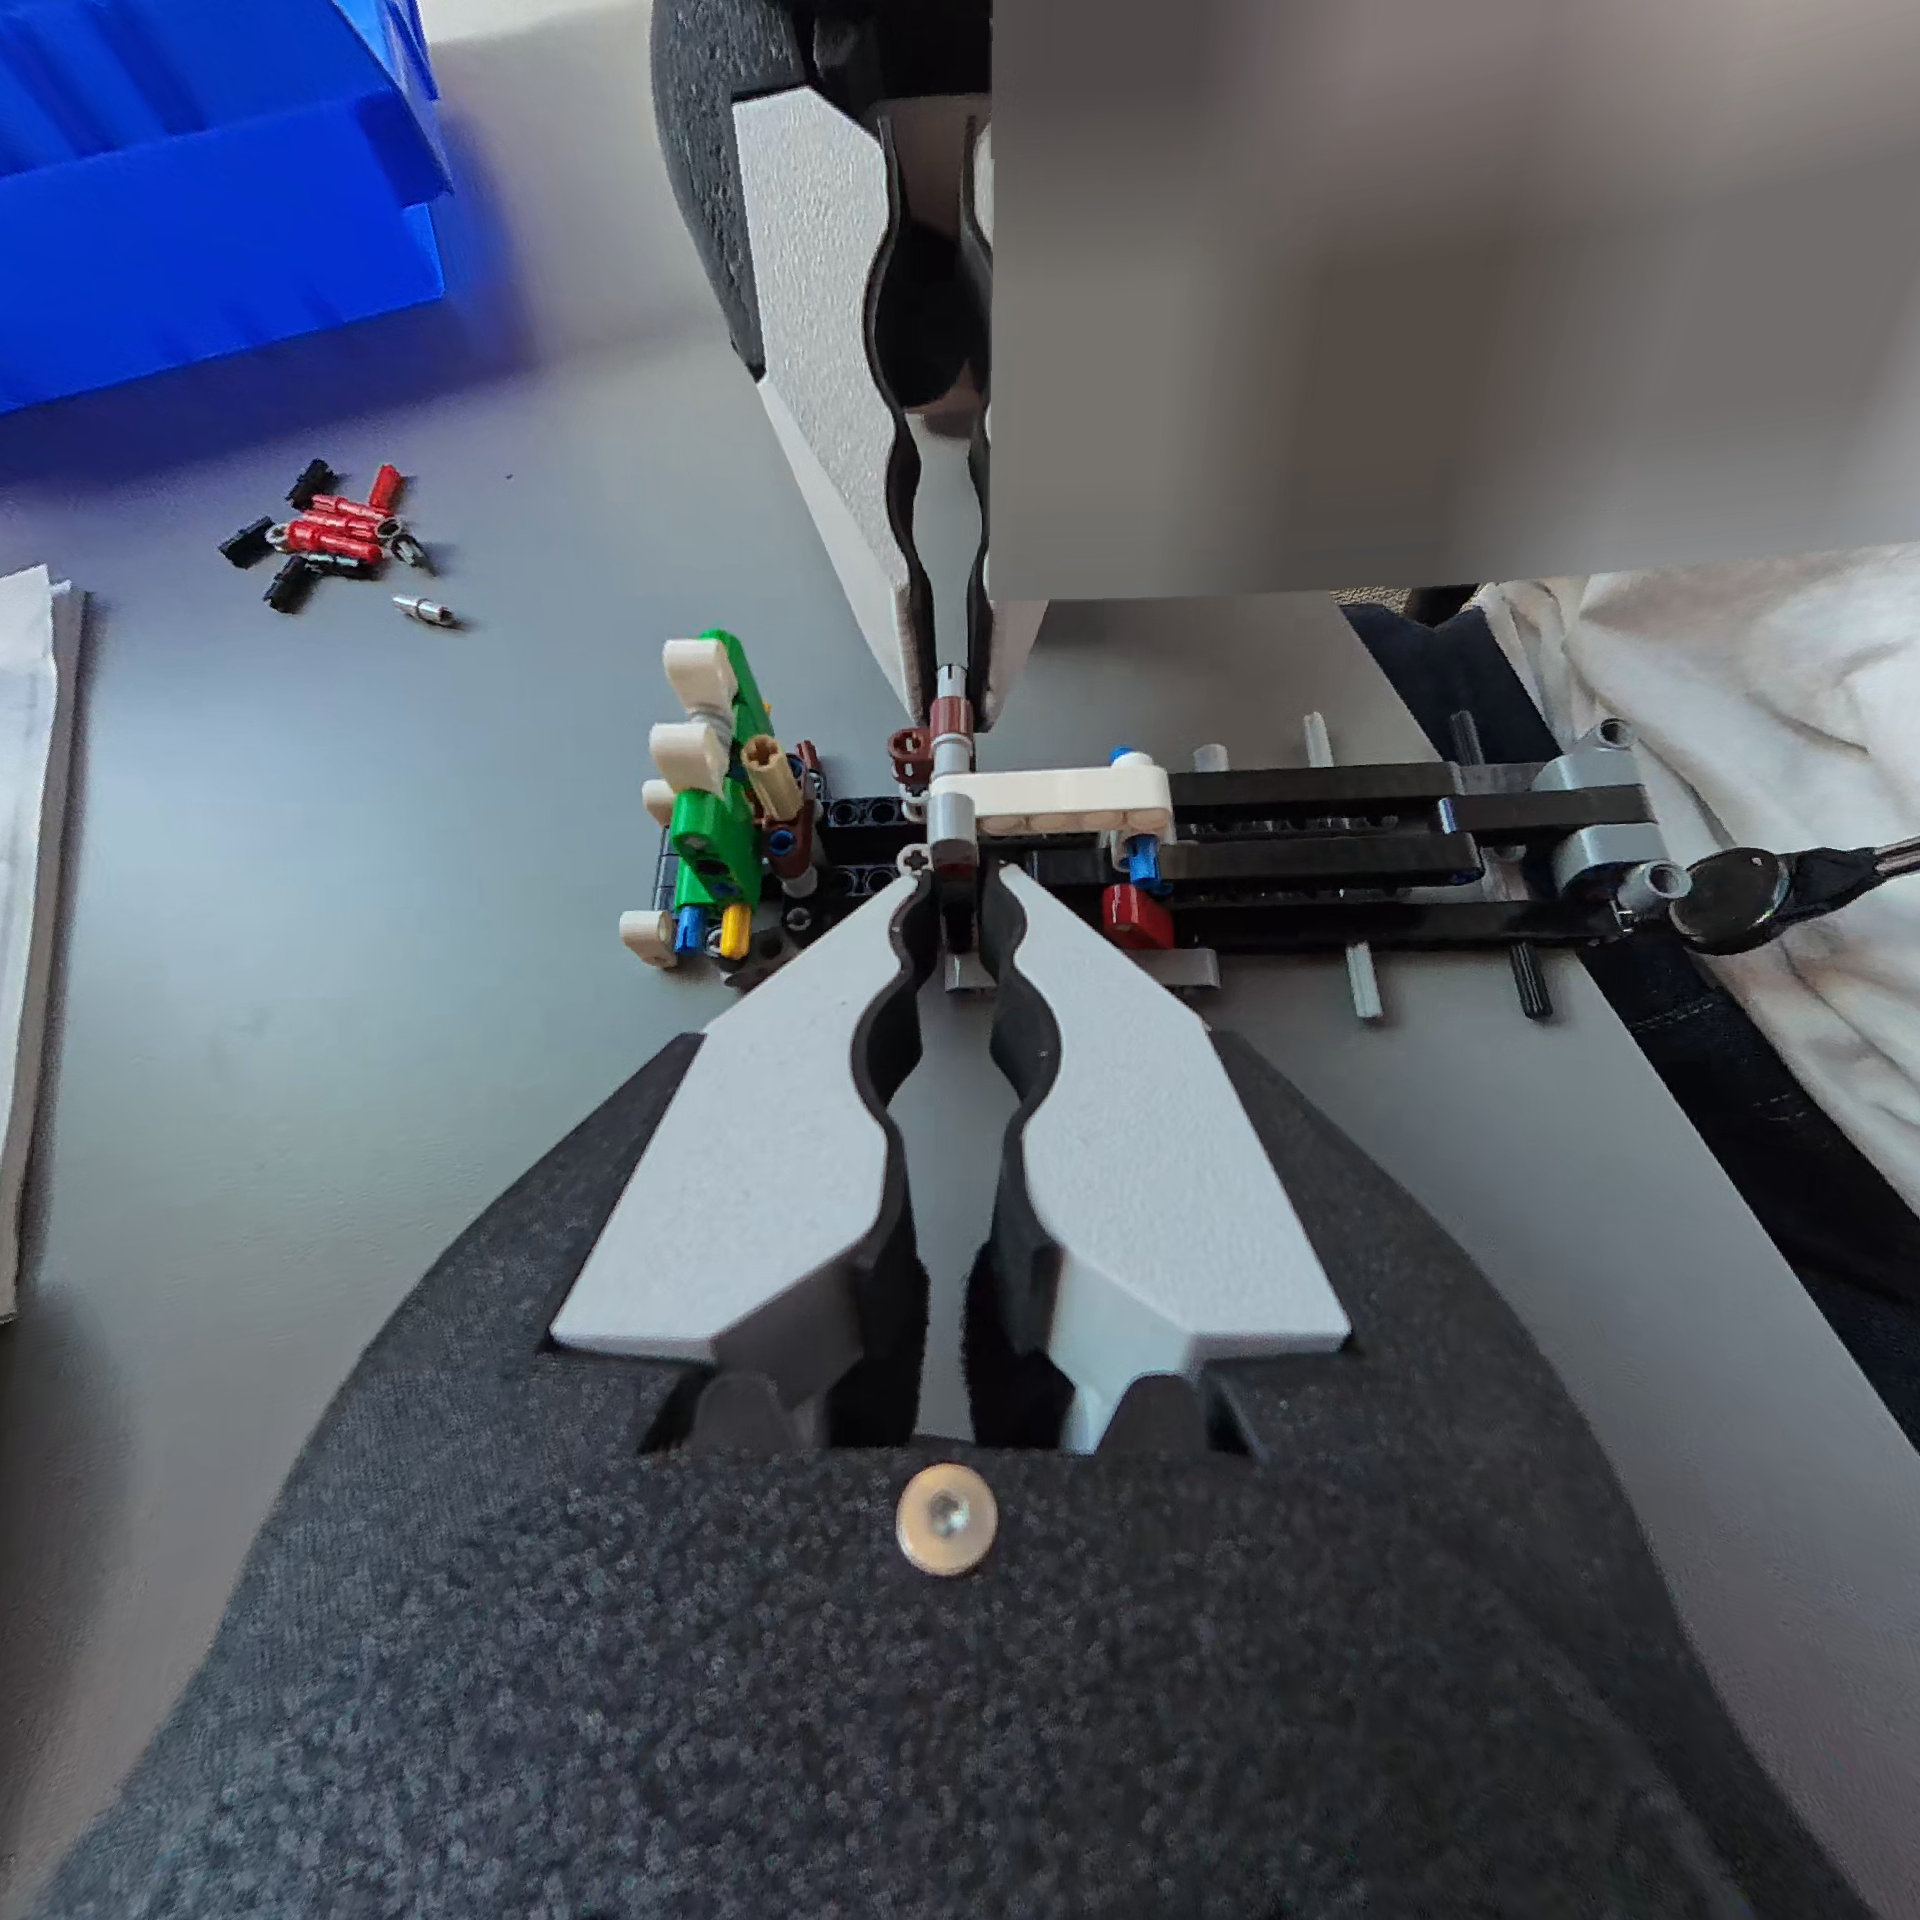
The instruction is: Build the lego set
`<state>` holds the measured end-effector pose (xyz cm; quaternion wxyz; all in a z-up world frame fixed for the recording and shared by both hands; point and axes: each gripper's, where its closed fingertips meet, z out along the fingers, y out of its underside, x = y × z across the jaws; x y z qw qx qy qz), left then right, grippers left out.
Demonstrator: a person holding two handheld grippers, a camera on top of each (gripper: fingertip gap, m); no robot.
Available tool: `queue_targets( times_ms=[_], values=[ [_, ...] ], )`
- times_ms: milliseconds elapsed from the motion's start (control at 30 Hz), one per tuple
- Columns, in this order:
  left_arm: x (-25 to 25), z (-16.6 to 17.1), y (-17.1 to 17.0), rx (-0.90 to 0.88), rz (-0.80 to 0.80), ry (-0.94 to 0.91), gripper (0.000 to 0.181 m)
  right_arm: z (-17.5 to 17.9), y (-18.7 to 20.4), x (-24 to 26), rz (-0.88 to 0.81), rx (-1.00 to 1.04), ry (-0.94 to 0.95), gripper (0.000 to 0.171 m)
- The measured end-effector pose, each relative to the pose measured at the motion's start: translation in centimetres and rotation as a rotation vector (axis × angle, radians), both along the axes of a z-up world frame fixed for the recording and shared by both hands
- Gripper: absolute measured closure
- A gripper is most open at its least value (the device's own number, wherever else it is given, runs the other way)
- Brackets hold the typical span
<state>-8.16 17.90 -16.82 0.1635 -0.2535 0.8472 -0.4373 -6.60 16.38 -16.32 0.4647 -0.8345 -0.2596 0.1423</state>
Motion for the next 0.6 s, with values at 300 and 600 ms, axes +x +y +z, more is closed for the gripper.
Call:
queue_targets(
  times_ms=[300, 600],
  values=[
    [0.02, -0.07, -0.03, -0.001, -0.006, 0.002, 0.176, 0.11, -0.03, -0.04, -0.005, -0.02, 0.043, 0.164],
    [0.04, -0.1, -0.08, 0.001, -0.008, -0.002, 0.175, 0.44, -0.24, 0.15, -0.016, 0.006, 0.042, 0.165]
  ],
)
